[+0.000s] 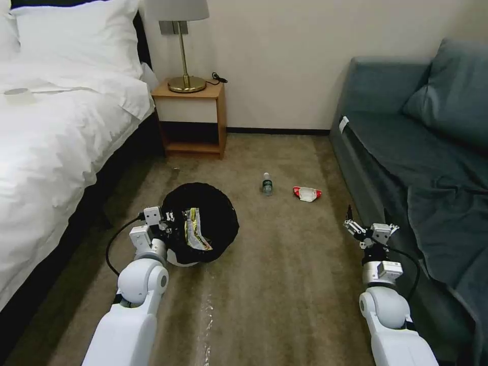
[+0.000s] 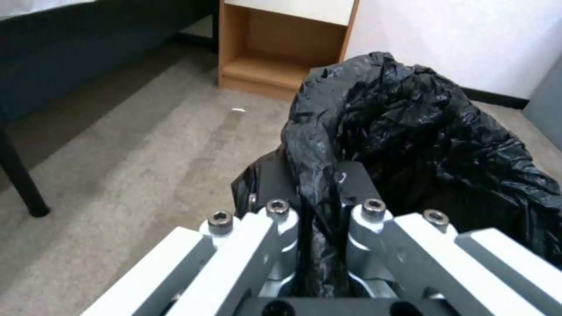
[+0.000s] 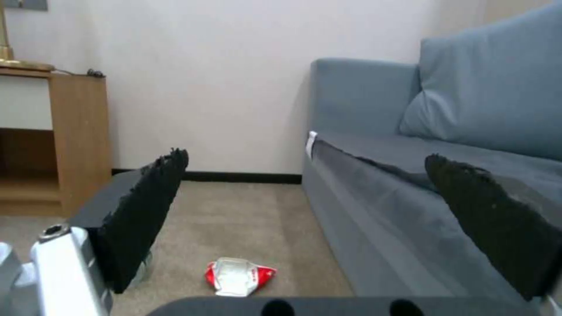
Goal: Pick up the trash bin, then pick up the garbage on the floor and place it into the trash bin.
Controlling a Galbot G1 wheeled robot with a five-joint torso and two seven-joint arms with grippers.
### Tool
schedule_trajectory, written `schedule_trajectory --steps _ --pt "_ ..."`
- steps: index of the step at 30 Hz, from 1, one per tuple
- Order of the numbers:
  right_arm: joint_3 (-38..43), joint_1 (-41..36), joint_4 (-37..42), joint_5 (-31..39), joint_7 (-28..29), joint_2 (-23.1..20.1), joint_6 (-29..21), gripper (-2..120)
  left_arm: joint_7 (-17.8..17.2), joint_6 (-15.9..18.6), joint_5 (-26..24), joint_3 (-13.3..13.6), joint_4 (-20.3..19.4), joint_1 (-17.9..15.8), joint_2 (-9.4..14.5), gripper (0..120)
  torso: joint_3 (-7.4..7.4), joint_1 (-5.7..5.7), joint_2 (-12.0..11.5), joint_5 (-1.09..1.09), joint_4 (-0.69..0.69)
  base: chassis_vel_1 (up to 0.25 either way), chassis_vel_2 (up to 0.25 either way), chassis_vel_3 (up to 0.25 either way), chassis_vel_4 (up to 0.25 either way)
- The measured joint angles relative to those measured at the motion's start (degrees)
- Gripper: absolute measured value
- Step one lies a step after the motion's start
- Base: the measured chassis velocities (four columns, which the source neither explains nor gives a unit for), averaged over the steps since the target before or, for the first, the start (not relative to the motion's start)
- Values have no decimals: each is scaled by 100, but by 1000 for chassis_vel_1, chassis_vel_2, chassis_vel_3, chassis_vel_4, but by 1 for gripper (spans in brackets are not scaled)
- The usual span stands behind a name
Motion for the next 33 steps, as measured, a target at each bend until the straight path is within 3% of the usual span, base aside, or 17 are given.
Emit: schedule_trajectory --steps 33 --pt "-56 -10 55 26 -27 15 -6 100 -68 5 8 -77 -168 129 12 5 0 0 0 0 0 -44 42 39 -42"
